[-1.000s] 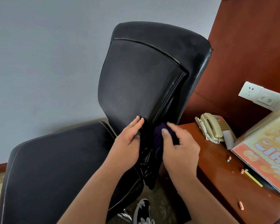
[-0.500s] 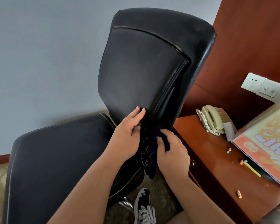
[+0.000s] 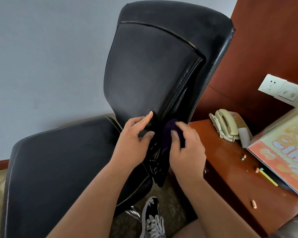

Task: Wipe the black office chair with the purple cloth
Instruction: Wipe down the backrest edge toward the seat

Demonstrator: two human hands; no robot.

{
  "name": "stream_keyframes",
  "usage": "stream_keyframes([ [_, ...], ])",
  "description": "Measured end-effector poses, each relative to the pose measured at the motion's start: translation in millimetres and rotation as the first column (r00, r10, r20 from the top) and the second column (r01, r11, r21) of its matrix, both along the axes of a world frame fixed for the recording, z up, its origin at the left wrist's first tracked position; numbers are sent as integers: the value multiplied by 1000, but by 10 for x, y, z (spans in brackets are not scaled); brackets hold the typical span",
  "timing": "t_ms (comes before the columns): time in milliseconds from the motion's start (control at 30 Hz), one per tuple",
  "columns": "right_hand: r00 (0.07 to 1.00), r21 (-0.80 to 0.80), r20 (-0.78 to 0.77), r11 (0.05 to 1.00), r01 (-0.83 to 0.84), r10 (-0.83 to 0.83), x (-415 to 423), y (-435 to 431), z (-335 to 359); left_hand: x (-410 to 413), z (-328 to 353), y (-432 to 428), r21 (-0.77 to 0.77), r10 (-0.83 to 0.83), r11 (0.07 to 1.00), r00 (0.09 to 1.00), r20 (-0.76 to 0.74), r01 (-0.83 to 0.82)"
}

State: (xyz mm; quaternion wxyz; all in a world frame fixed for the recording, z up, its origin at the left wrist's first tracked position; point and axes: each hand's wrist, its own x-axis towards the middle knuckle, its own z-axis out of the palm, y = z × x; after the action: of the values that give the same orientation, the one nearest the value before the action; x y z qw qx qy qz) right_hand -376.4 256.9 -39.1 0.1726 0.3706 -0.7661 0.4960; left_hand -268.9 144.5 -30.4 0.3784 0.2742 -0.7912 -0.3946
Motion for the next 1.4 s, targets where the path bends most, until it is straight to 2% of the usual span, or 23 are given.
stream_keyframes([
  [100, 1000, 111, 27, 994, -3, 0, 50, 18, -325, -15, -13, -15, -1, 32, 999, 999, -18, -32],
  [233, 988, 197, 154, 979, -49, 19, 79, 36, -467, -17, -4, -21, 15, 36, 999, 999, -22, -36],
  [333, 972, 130, 230, 988, -78, 47, 81, 38, -309, -6, 11, -27, 33, 27, 999, 999, -25, -27],
  [567, 991, -175, 117, 984, -37, 58, -6, -46, 464, -4, 24, -52, 10, 14, 1000, 1000, -23, -13],
  [667, 994, -203, 89, 978, -39, 58, 15, -102, 496, 11, 18, -86, -7, -5, 1000, 1000, 14, 5],
  [800, 988, -72, 132, 995, -70, 79, 186, -147, 53, 22, 14, -143, 3, -24, 1000, 999, 47, 24],
  [967, 957, 219, 275, 963, -156, 92, 268, -61, -452, 36, 12, -134, 14, -35, 999, 997, 74, 34],
  [1033, 948, 233, 298, 955, -183, 108, 253, -37, -447, 37, 13, -131, 27, -38, 999, 998, 59, 37],
  [1200, 965, 80, 193, 977, -196, 178, 265, -76, -82, 31, 37, -139, 90, -28, 996, 1000, 12, 27],
  [1400, 972, -226, 133, 961, -161, 194, 245, -223, 547, 13, 60, -140, 115, -50, 992, 999, -14, 51],
])
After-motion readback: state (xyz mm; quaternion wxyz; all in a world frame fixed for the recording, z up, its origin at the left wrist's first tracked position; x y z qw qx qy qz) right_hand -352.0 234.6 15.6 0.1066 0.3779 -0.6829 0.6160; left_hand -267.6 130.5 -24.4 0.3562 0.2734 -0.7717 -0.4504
